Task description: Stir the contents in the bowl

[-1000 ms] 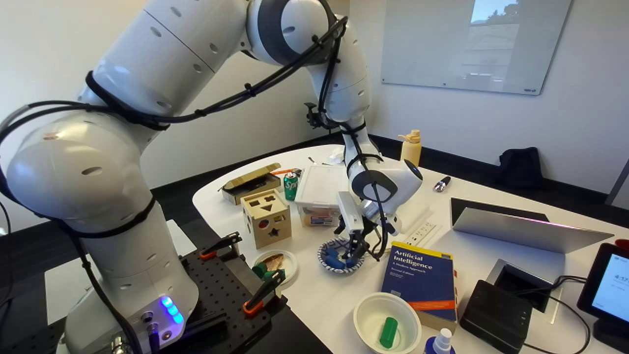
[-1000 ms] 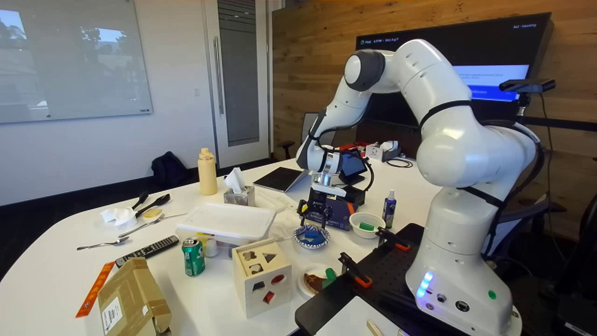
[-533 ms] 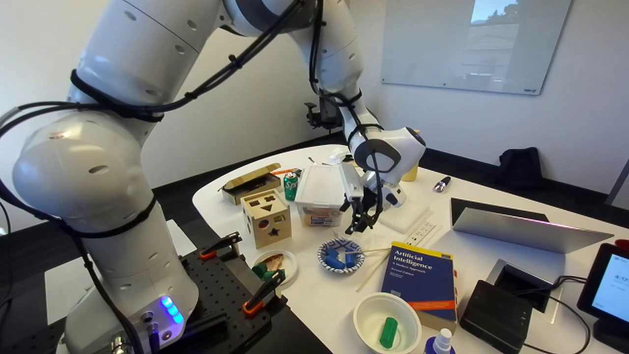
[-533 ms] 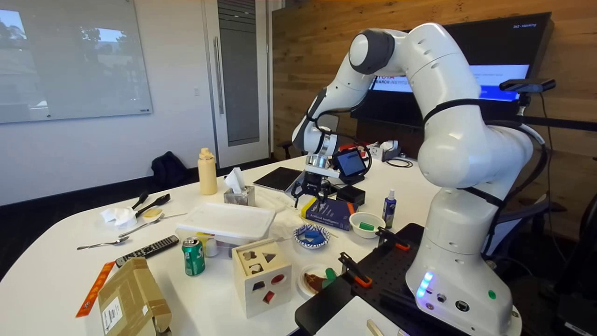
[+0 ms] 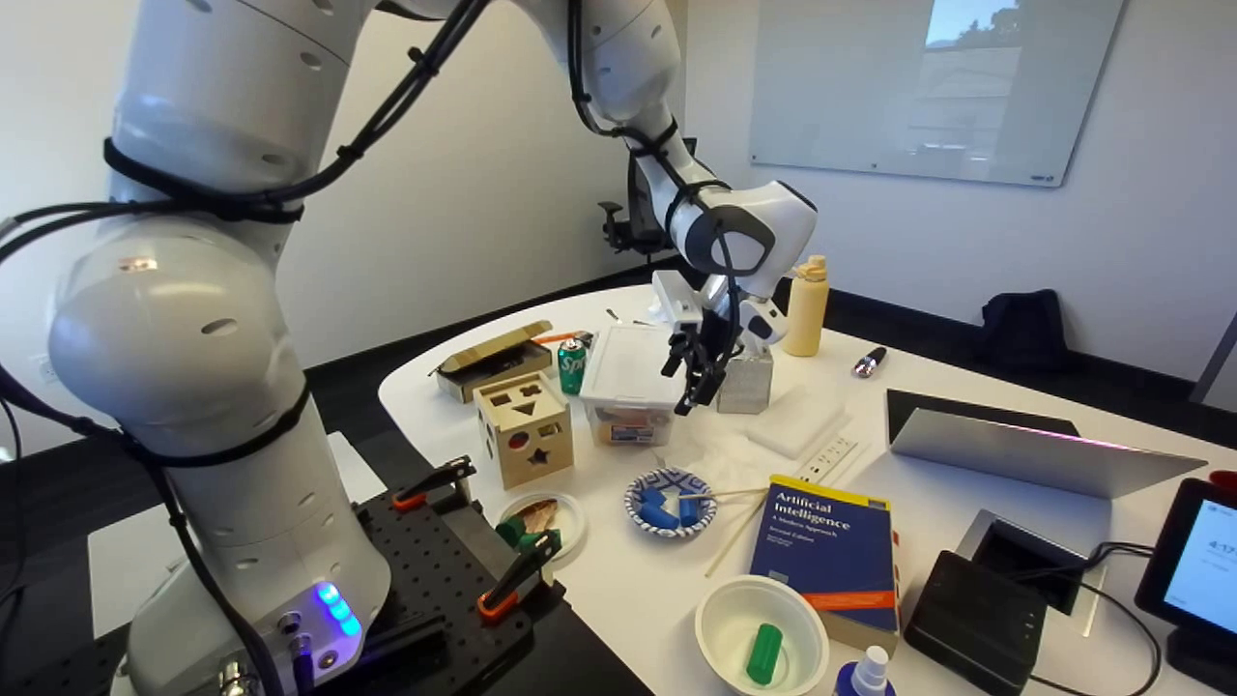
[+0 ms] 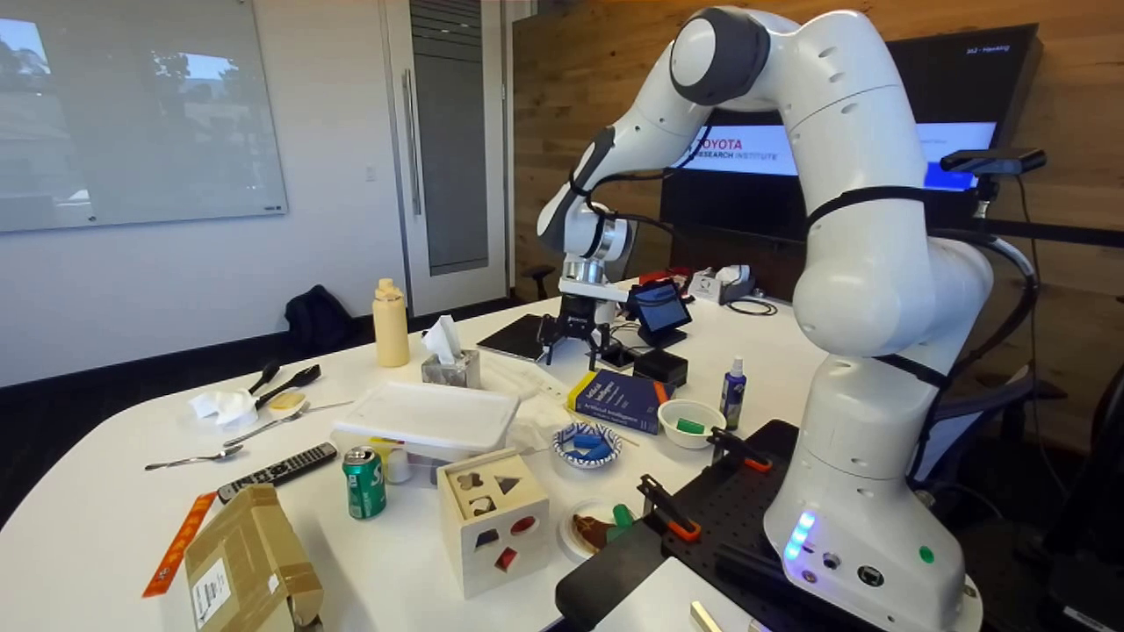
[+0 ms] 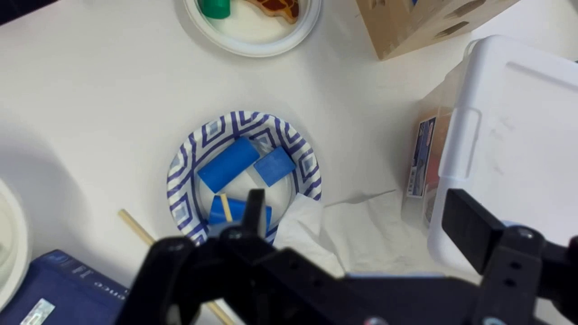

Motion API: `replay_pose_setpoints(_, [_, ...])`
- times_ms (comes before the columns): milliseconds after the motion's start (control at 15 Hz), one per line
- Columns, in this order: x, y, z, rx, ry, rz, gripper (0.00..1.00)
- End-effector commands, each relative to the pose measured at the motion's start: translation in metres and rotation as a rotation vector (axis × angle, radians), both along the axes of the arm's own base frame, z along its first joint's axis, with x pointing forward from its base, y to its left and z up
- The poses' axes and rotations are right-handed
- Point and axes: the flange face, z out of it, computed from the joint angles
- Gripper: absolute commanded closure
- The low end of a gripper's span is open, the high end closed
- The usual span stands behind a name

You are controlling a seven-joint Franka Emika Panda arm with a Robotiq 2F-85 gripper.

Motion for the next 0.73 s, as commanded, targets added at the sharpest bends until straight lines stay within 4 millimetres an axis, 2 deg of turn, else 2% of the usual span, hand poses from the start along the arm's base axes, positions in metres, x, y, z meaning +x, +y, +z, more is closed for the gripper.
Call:
replay_pose_setpoints(0, [-0.009, 0.012, 0.021, -0.053, 0.023, 0.011, 0.0])
replay_pose_setpoints(667, [-0.017, 0.002, 0.027, -0.064, 0.017, 0.033, 0.0])
